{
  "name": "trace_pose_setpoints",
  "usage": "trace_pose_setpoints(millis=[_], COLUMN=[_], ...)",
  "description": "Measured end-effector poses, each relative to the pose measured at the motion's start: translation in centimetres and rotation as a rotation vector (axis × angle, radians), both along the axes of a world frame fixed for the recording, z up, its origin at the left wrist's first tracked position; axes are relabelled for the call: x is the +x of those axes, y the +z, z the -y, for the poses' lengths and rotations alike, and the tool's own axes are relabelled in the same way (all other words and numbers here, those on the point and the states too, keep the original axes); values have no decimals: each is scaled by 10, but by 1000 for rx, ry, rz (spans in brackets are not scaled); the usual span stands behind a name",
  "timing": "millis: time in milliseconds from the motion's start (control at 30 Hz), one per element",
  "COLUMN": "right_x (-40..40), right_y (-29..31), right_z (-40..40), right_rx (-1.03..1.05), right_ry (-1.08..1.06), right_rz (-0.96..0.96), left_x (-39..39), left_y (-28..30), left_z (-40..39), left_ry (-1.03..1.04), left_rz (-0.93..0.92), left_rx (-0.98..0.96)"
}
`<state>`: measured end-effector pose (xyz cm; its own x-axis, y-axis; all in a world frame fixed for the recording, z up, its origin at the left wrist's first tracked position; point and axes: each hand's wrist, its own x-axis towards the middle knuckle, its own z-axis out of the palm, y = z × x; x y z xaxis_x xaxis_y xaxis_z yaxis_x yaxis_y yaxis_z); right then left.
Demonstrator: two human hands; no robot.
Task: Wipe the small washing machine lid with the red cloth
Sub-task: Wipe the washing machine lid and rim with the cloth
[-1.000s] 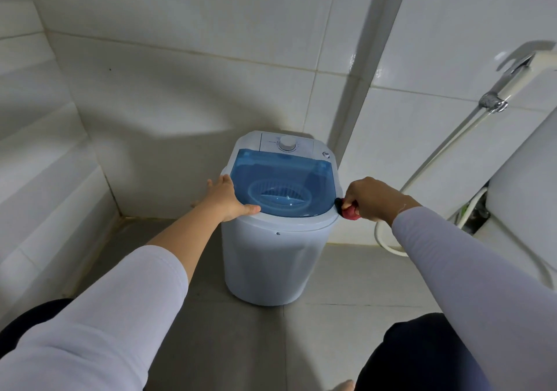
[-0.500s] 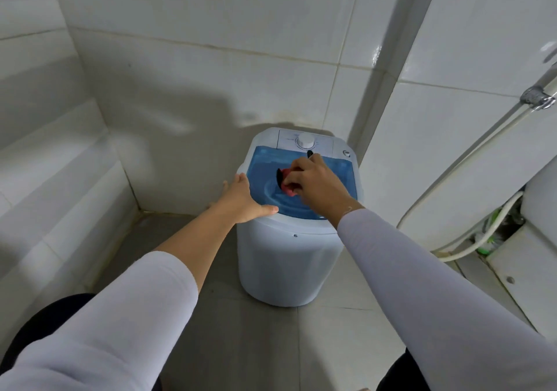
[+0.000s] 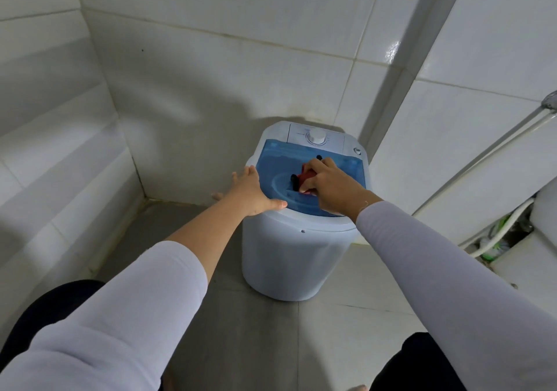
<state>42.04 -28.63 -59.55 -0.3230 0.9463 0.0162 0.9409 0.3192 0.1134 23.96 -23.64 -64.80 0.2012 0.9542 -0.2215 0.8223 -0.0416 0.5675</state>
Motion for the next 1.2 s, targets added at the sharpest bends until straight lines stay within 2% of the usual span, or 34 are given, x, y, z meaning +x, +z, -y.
trace_pose_setpoints(millis=[267,433,700,900,1033,1200], right_x=[-1,-2,24,32,29,17], right_y=[12,9,-3,12,26,26], right_z=[2,5,21,26,26,20], right_rx=[-48,-9,54,59,102,102], right_ry=[-64,-123,-336,-447,-449,-391], right_rz=[64,54,-261,-410,-562,-601], left_x=[2,3,3,3,4,7], left_y=[6,7,5,6,16,23], left_z=[2,0,-1,1,11,18], left_ry=[-7,-6,-5,-4,-14,-80], left_rz=[-79,-103,-67,-77,-140,-173], left_rx=[-14,-21,-11,1,14,41])
